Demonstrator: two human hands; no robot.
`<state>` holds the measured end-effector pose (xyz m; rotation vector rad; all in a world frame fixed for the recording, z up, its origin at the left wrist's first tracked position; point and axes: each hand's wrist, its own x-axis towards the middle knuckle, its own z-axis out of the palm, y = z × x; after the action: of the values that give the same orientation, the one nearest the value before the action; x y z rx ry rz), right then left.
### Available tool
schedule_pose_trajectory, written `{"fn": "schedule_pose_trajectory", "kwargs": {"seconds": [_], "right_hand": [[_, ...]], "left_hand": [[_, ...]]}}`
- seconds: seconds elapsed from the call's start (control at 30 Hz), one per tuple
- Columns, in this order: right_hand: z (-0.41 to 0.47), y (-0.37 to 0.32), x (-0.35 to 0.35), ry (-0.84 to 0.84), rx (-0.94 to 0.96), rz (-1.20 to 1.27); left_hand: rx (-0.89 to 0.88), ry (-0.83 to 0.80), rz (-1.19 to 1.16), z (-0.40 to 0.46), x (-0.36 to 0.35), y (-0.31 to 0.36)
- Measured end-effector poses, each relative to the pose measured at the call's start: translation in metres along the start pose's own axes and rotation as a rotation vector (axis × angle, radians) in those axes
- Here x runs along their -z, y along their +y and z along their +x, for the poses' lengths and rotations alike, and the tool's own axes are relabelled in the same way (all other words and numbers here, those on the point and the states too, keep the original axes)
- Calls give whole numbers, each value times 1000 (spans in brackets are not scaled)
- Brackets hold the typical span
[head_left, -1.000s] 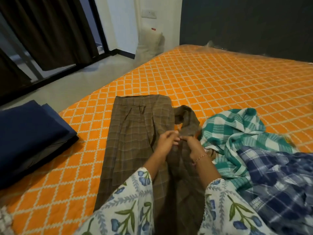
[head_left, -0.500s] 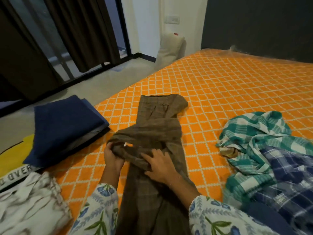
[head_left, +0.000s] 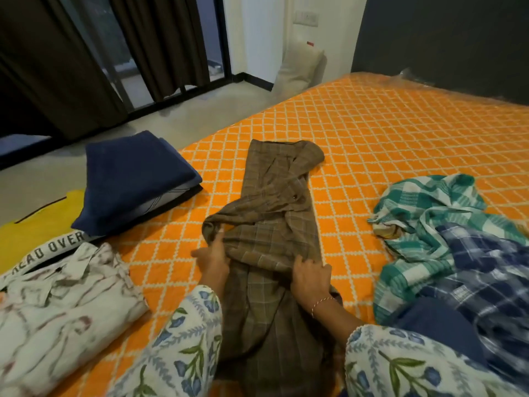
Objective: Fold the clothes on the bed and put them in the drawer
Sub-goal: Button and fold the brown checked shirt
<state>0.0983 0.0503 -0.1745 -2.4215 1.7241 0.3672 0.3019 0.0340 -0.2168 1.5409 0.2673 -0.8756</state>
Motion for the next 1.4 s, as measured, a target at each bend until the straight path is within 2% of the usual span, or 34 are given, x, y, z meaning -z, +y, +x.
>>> {"fn": "schedule_pose_trajectory", "kwargs": {"seconds": [0.07,0.13,0.17,0.23,0.33,0.4,0.43,0.5,0.6,0.63,0.67,0.7,0.73,0.77,0.8,0.83,0.87,0.9,0.93,0.97,1.03,1.07,1.17,1.23,1.33,1.4], "right_hand": [[-9,-4,-3,-10,73,103],[-19,-7,-1,-52,176,248],[-22,-6,1,-89,220,303],[-30,-1,2,-154,234,280],[-45,3,4,-117,145,16],[-51,-4,2,-136,190,-39],[-55,-9,2,-171,214,-35],[-58,-15,4,-281,214,-3],[-45,-1,11,-560,187,121],[-37,5,12,-613,164,262],[-29,10,14,-580,119,429],[-20,13,15,-437,73,537],[-9,14,11,-207,47,536],[-4,13,4,22,55,468],[1,9,-4,158,115,405],[1,6,-15,200,208,369],[-2,2,-30,146,297,343],[-6,2,-46,81,354,311],[-9,4,-62,37,366,271],[-13,8,-76,12,347,246],[-20,16,-91,40,282,228],[-23,17,-93,42,258,227],[-22,11,-83,64,217,274],[-14,-2,-74,158,225,298],[5,-21,-56,203,342,245],[20,-30,-48,157,396,223]], "left_hand": [[-24,-142,292,-20,0,-28],[-214,-220,680,-19,2,-41],[-278,-224,780,-15,2,-39],[-269,-175,690,1,2,-29],[-135,-160,247,9,9,-8],[-41,-209,95,5,16,-3],[6,-229,101,2,20,-7],[-6,-273,357,-8,24,-19],[-213,-334,723,-19,31,-29],[-270,-304,795,-17,34,-23],[-326,-242,886,-16,37,-17],[-386,-148,1015,-18,40,-12],[-498,-41,1147,-22,41,-8],[-709,43,1245,-30,41,-8],[-986,45,1277,-40,39,-10],[-1256,-96,1269,-47,33,-17],[-1461,-306,1320,-49,30,-28],[-1549,-462,1436,-45,30,-42],[-1497,-541,1589,-38,35,-52],[-1337,-543,1673,-30,44,-59],[-1008,-424,1665,-19,67,-69],[-938,-343,1614,-18,76,-72],[-802,-97,1220,-34,77,-67],[-652,39,963,-44,59,-54],[-401,-26,765,-46,42,-42],[-241,20,552,-43,44,-35]]}}
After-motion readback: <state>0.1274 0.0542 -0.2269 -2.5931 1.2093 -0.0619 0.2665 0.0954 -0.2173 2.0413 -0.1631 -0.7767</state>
